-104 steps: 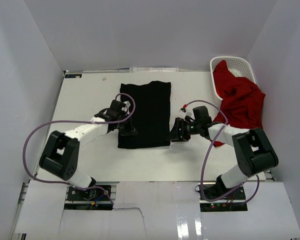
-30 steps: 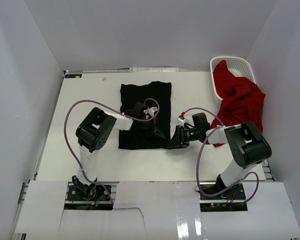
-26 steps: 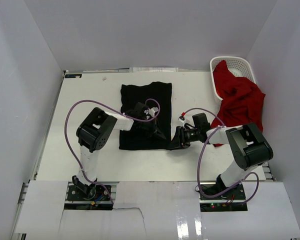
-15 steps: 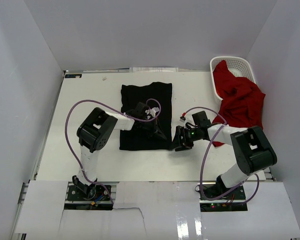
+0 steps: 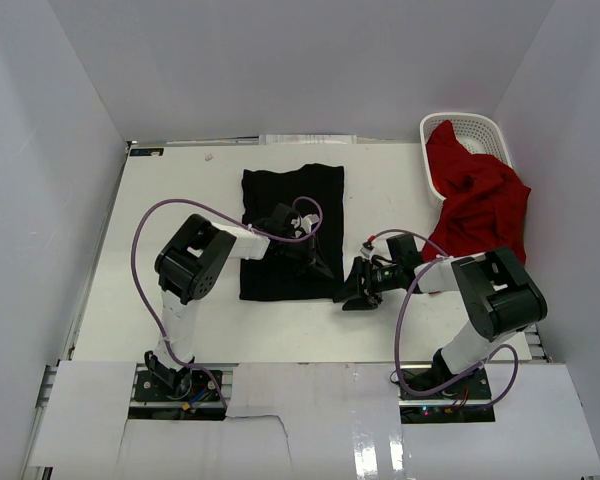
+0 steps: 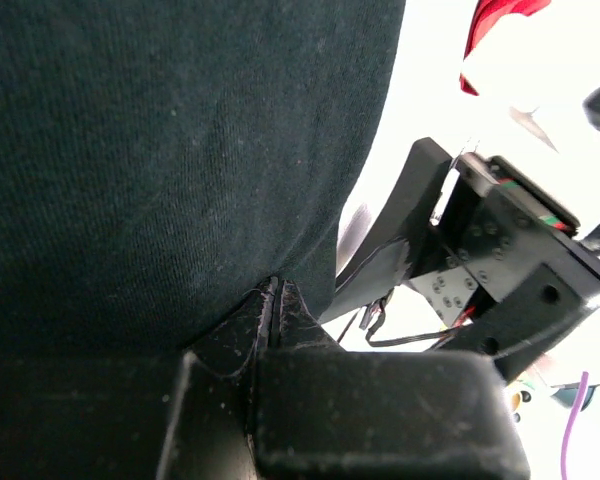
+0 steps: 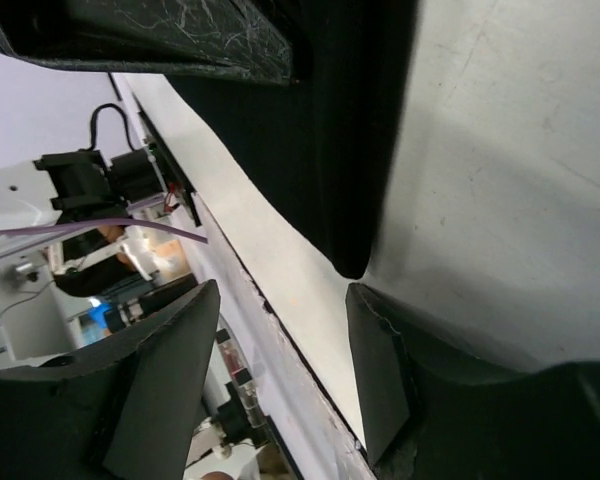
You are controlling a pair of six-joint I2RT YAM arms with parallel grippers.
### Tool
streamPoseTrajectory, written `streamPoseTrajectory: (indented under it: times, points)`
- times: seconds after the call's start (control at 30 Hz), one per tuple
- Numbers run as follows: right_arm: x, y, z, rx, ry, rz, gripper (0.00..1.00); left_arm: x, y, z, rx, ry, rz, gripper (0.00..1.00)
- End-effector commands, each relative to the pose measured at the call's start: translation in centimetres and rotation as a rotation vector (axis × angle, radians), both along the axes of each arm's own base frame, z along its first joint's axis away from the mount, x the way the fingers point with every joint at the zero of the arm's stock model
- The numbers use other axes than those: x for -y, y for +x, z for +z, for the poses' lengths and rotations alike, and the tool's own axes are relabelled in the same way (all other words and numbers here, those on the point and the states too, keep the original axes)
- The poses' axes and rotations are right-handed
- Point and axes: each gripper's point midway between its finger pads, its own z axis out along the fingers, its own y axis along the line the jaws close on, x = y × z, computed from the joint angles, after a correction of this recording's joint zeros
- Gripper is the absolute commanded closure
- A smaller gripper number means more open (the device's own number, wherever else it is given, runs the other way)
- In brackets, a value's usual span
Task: Fold and stack the t-shirts
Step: Grab one side of the 2/3 rectangular tshirt with both arms
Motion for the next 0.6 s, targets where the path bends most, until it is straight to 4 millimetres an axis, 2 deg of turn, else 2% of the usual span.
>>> streamPoseTrajectory:
  times: [0.0, 0.43, 0.57]
  points:
    - [0.2, 0.6, -2.2, -0.026, -0.035, -0.098, 0.40, -0.7, 0.4, -1.4, 0.026, 0.080, 0.025, 1.00]
    - [3.1, 3.0, -4.0, 0.057, -0.201, -0.336, 0.43, -0.8, 0.2, -1.0, 0.030, 0.079, 0.023, 1.00]
    - [3.3, 3.6, -4.1, 0.071, -0.208, -0.360, 0.46, -0.9, 0.2, -0.9, 0.034, 0.080, 0.021, 1.00]
